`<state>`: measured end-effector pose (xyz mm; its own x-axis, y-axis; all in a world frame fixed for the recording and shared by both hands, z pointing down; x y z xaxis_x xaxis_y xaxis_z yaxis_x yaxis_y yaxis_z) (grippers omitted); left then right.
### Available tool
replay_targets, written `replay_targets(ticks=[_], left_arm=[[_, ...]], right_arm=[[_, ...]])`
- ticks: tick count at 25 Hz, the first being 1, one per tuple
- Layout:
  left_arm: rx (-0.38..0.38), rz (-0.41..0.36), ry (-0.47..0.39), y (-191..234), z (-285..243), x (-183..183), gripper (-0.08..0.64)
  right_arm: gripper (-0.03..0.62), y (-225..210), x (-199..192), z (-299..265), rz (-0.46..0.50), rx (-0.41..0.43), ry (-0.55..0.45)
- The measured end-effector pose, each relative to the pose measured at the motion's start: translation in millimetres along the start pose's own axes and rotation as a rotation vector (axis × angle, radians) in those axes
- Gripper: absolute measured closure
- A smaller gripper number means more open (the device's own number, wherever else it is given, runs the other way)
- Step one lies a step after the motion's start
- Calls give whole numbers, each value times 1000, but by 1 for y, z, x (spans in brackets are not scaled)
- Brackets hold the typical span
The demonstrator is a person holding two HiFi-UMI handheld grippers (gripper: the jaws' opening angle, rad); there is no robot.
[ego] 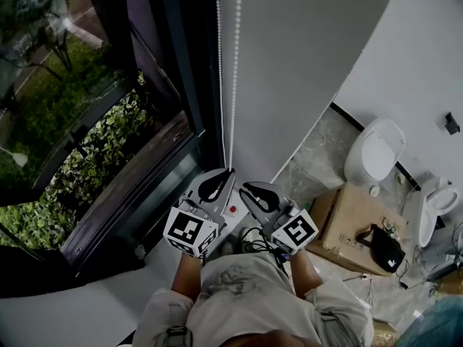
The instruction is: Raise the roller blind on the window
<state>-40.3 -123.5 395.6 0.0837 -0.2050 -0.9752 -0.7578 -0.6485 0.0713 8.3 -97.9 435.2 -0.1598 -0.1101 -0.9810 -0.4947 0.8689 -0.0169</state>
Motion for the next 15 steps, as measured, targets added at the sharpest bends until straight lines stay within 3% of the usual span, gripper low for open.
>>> replay_targets(ticks=[6, 15], left_arm=[[8, -2, -2, 0, 0, 0, 549], [5, -4, 0, -2, -3, 0, 549]], right_arm=[[528, -2, 57, 9, 42, -1, -117], [528, -15, 118, 7, 66, -2, -161]])
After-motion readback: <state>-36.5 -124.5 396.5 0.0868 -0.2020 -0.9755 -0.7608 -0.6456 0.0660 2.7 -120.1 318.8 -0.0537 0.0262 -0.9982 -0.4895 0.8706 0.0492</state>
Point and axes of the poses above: the fingertips, and each gripper's own axes: z backward along the fingers, y to its left, x out of its top, the point moved 2 cm from there along z, backward along the fingers, and after that the axes turned 12 degrees about y, right-handed, at the moved point
